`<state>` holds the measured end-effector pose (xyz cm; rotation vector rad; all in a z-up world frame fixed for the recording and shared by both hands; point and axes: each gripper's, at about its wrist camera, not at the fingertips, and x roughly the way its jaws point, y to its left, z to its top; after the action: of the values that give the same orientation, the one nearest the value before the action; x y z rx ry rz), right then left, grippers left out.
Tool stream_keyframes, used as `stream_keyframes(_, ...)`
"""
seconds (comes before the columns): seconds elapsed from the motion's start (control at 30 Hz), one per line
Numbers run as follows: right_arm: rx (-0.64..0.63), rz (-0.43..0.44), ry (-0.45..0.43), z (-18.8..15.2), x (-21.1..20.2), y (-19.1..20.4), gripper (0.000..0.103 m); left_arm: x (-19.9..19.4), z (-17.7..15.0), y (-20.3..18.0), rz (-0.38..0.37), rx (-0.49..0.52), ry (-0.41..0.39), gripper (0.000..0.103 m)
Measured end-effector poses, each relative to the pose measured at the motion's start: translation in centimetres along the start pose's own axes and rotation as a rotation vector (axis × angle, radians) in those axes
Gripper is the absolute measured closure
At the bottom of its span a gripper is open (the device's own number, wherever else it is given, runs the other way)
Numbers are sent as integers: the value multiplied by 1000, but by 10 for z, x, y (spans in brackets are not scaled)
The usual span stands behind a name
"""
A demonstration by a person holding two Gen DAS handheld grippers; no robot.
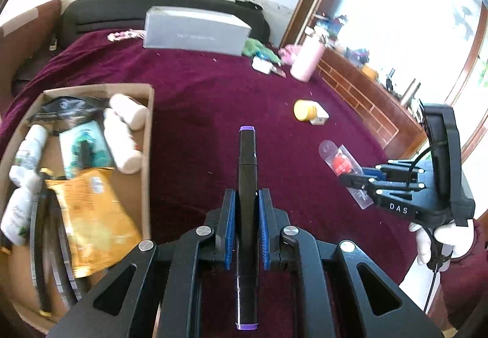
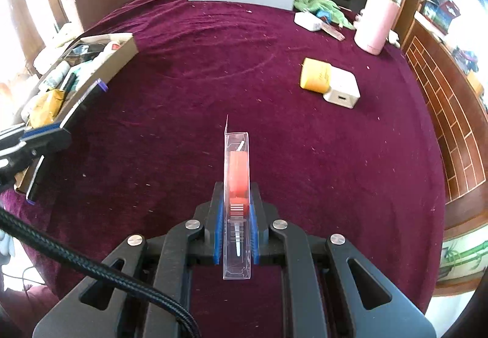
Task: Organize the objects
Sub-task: 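Carry the marker and clear package with both tools over the box, then open both tools to release the marker and package into the box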
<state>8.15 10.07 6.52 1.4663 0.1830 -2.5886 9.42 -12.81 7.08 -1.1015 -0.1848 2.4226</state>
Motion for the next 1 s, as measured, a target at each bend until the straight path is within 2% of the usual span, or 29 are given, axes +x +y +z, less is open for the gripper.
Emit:
stream_keyframes(0.13,-31,7,-18,8,-8,17,91,-21,1,23,8,-52,-45,92)
stream_keyframes(0.3,-58,44,-43,24,-16,43,91,-49,-4,60,56,-113,-100,92)
stream_keyframes(0.57,-99,231,-47,56,-15,105,91,-73,-26,125,155,-213,-112,91)
stream_keyframes(0.77,-120,352,-9,76,3,157,91,-76,-35,157,171,-262,-107,91)
stream_keyframes(0.9,-122,393,19,94,20,186,91,-78,-28,168,154,-277,-113,91)
stream_keyframes(1.0,-122,392,24,110,31,199,91,-71,-13,178,130,-295,-108,91)
